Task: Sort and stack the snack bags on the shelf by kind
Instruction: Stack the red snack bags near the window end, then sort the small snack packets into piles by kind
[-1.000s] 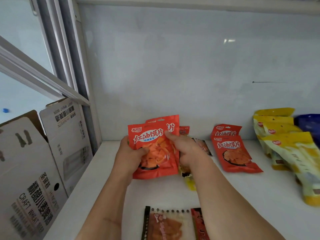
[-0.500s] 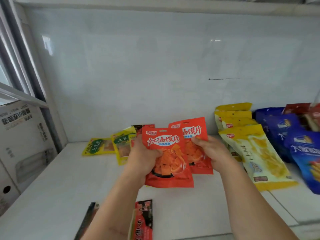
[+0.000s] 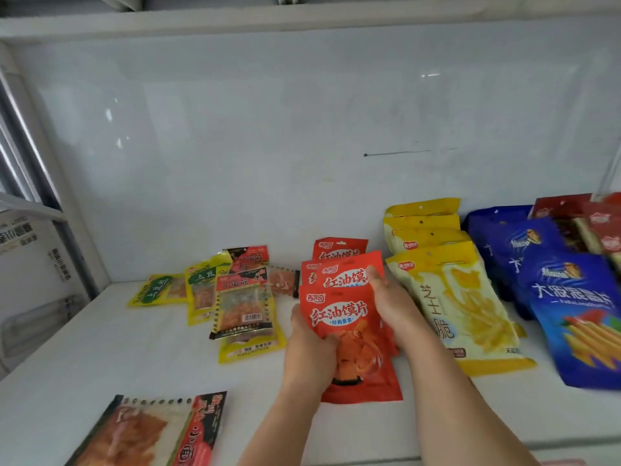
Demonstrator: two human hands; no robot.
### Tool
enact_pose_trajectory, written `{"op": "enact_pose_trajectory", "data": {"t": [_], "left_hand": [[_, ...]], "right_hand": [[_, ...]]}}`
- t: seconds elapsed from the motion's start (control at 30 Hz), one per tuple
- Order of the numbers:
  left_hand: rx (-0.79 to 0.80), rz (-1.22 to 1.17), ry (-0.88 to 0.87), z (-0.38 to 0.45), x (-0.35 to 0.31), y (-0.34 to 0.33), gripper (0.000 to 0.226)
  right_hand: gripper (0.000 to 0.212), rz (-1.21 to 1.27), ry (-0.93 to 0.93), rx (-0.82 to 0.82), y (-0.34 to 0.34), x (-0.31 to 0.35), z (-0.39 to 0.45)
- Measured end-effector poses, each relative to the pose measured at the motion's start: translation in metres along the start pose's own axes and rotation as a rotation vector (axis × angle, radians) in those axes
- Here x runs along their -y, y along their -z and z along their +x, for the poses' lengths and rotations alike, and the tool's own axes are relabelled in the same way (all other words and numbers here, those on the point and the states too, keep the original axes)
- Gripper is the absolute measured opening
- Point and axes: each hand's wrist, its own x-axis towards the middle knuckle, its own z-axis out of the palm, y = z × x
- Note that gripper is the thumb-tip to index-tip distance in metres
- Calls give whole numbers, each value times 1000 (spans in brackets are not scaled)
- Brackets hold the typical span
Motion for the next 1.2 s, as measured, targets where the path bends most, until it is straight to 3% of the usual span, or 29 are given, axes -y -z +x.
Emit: {"op": "enact_pose_trajectory", "data": {"t": [0.1, 0.2, 0.43, 0.8, 0.97, 1.2], "left_hand": [[-52, 81, -7, 11, 9, -14, 64], [-84, 104, -20, 14, 9, -19, 66], [-100, 145, -58, 25, -1, -23, 57], [-95, 241, -70, 41, -2, -27, 68], [-86, 254, -89, 38, -3, -24, 63], [-121, 336, -177, 16, -17, -9, 46]], "right_hand": [[40, -136, 106, 13, -5, 1, 1], [72, -237, 77, 33, -13, -6, 7], [44, -426, 89, -54, -26, -23, 16], [56, -530, 74, -96, -33, -29, 28], [62, -652, 131, -199, -31, -21, 22], [49, -820, 269, -244, -36, -3, 2]]}}
